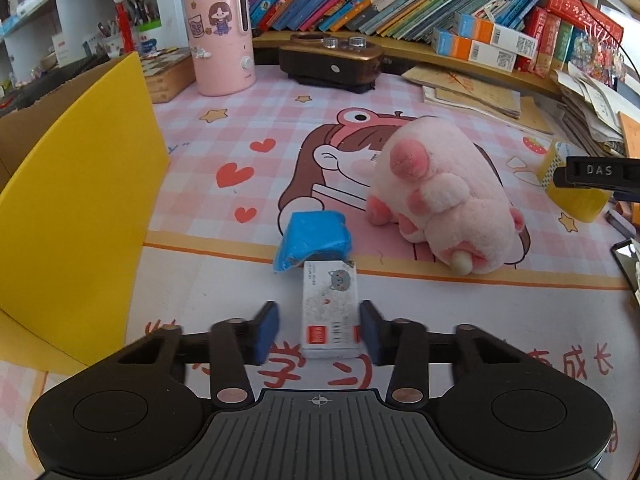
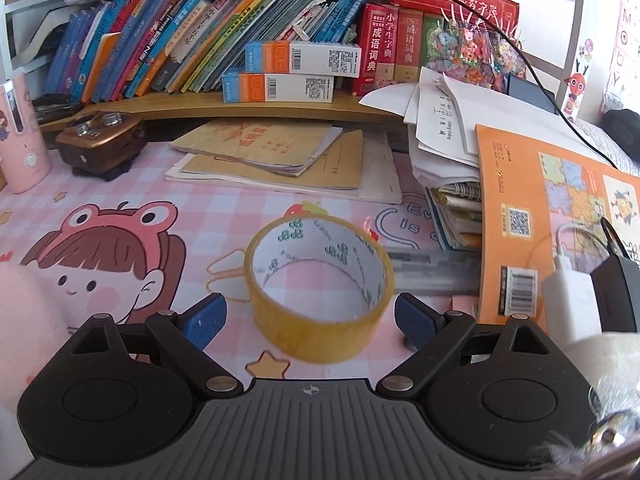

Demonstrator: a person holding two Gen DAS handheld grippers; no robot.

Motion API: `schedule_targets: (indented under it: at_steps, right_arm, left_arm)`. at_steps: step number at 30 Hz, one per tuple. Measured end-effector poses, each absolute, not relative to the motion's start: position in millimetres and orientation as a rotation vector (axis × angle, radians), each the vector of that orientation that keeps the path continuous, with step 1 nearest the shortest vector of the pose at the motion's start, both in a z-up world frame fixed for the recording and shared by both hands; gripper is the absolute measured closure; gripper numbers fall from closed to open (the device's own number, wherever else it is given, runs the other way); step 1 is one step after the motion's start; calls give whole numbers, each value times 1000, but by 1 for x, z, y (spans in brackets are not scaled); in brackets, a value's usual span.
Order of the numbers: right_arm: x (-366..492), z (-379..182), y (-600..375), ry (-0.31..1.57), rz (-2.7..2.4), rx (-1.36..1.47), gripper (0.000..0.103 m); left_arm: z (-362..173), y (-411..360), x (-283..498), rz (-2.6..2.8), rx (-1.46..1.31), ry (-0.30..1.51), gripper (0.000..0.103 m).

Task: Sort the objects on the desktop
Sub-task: 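Grasp the white card box with the left tool while the right tool grasps the yellow tape roll, then lift and carry the card box and tape roll toward the yellow box with both tools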

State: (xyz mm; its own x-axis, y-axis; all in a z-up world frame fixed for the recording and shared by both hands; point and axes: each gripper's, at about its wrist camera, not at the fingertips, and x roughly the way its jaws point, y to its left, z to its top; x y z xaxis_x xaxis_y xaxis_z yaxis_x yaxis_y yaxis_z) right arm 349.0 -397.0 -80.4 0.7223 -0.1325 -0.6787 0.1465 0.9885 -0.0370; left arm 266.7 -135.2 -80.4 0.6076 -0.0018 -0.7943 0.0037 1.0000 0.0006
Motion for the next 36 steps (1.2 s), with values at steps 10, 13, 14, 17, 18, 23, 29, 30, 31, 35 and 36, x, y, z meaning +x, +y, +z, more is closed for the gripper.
schedule_targets:
  at_steps: [10,13,14,17,18,23,29,30,31,35,36]
  right_arm:
    - [369,-91,-398,764,-188,27,7]
    - [373,-96,-400,767,-201,23,7]
    - [375,-98,-400,766,-208,22,9]
    - [375,-99,-402,762,-208,37,17]
    - [375,-98,-402,765,-213,38,17]
    - [366,-89,-401,752,-205,75,18]
    - [340,-64,-391,712,-160,92,17]
    - [335,-60,-388,706,-151,93,17]
    - [329,-57,-386,699,-140,94,17]
    - [309,-46,-378,692,-115,102,17]
    - [305,-44,-377,693,-112,106,17]
  left_arm:
    - [-72,-120,258,-30,-79,913,75]
    - [-68,-117,252,-33,-94,904,75]
    - [-67,-115,250,-33,-97,904,75]
    - [-63,-110,243,-30,-107,904,75]
    - [-62,-108,240,-28,-110,903,75]
    - [-54,-104,232,-30,-118,892,75]
    - [-43,-103,223,-52,-121,854,75]
    - [-41,-103,221,-55,-123,848,75]
    - [-39,-102,220,-59,-125,842,75]
    - [-32,-99,212,-70,-139,818,75]
    - [-31,-98,210,-73,-142,812,75]
